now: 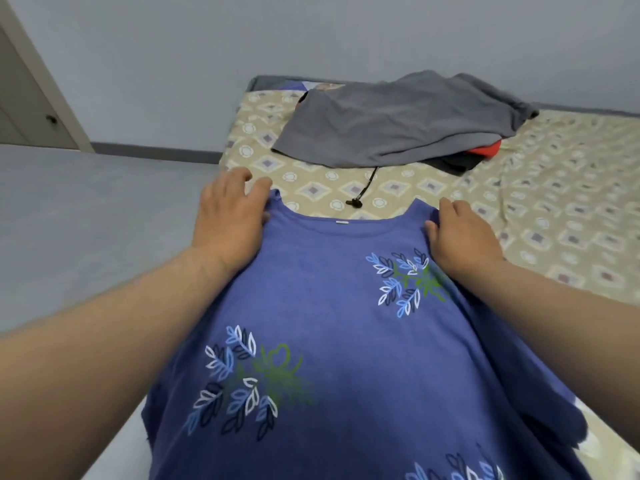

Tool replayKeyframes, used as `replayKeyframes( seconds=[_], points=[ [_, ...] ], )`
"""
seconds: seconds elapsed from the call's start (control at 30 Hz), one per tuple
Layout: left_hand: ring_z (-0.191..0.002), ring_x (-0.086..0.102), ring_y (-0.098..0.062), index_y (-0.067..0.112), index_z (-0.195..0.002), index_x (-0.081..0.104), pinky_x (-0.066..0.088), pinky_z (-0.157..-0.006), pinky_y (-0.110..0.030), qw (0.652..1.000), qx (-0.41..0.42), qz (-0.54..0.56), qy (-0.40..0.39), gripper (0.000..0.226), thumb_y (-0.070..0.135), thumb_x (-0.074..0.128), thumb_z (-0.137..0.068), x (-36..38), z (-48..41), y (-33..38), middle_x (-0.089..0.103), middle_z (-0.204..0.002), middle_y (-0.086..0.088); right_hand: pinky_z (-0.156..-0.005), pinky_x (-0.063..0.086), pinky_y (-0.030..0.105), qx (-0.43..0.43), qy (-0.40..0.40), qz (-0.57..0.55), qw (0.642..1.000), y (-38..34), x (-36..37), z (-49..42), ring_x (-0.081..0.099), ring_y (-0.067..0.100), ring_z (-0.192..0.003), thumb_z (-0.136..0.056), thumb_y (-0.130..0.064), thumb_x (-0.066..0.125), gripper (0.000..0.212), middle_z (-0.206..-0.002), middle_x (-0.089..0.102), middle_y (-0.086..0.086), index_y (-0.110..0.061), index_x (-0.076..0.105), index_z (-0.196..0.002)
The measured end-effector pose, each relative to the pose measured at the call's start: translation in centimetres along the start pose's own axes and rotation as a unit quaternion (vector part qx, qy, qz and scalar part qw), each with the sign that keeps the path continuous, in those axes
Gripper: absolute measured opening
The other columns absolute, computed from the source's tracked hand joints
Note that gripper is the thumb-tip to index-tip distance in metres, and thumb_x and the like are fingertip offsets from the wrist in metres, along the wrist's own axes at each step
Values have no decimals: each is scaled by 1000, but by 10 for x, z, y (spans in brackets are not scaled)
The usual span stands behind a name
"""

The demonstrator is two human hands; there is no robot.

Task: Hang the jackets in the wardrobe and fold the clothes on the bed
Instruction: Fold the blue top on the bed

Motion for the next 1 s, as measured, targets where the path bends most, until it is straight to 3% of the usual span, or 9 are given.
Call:
replayKeyframes(
  seconds=[0.1,0.17,0.23,0.37,0.47,0.73,0.8,0.9,1.0],
  points=[
    [-127,47,-35,10,-126,59,34,-103,-43,990,49,91,-96,38,29,59,-93,-10,68,55,53,-135,-12,-108,33,45,-100,-16,-41,994,-32,-22,72,45,33,-117,-98,-37,42,46,-130,50,13,-3,49,-128],
    [-149,20,-24,16,-148,40,11,-121,-36,975,23,103,-194,56,46,39,-100,-5,129,82,29,-160,-5,-118,24,40,-148,-47,-64,986,-50,-27,137,43,27,-129,-98,-45,35,56,-140,49,7,-7,51,-136],
    [-153,2,-20,19,-157,20,-10,-121,-34,968,14,65,-241,73,59,16,-95,-7,185,99,9,-166,-2,-119,17,38,-165,-72,-58,982,-56,-24,194,41,26,-137,-95,-51,31,65,-147,47,8,-9,51,-141],
    [-133,50,-31,6,-136,58,15,-113,-39,968,3,25,-248,78,60,34,-84,-43,250,121,52,-144,-14,-119,-16,33,-144,-137,-34,980,-40,-5,266,-7,16,-153,-95,-61,17,73,-166,-3,-2,-25,9,-159],
    [-128,55,-33,4,-133,60,12,-113,-38,966,5,0,-257,79,61,40,-83,-57,286,131,56,-139,-16,-118,-20,32,-117,-127,-37,984,-22,-5,297,-15,15,-151,-94,-64,15,75,-163,-18,-3,-30,-6,-157],
    [-152,8,-20,17,-156,24,-6,-121,-31,956,-55,39,-285,92,64,-1,-82,-93,369,130,13,-164,-3,-119,-9,24,-103,-165,-109,975,35,-44,387,9,17,-152,-103,-45,36,61,-165,13,3,-19,23,-156],
    [-147,28,-30,10,-147,44,17,-120,-41,958,-89,59,-267,88,63,16,-82,-110,389,120,33,-157,-13,-121,6,28,-91,-154,-145,973,45,-58,403,21,22,-150,-100,-37,47,56,-161,25,7,-15,37,-151],
    [-108,57,-42,1,-114,61,46,-89,-48,953,-212,100,-194,55,48,53,-85,-132,421,92,61,-114,-22,-113,31,34,-61,-129,-175,974,62,-73,427,42,28,-135,-93,-25,61,45,-147,45,10,-10,56,-134],
    [-90,62,-43,-6,-94,64,46,-78,-46,865,-430,175,-190,33,26,69,-89,-142,457,60,66,-95,-29,-95,44,34,3,-75,-221,972,81,-81,454,54,27,-108,-87,-22,68,27,-117,57,6,-11,65,-111]
  ],
)
Point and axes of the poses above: each hand's wrist, its own z-axis away from the middle knuckle, its own x-axis out of the palm, y = z × x, the point moved 6 cm from there along -z, towards the middle knuckle
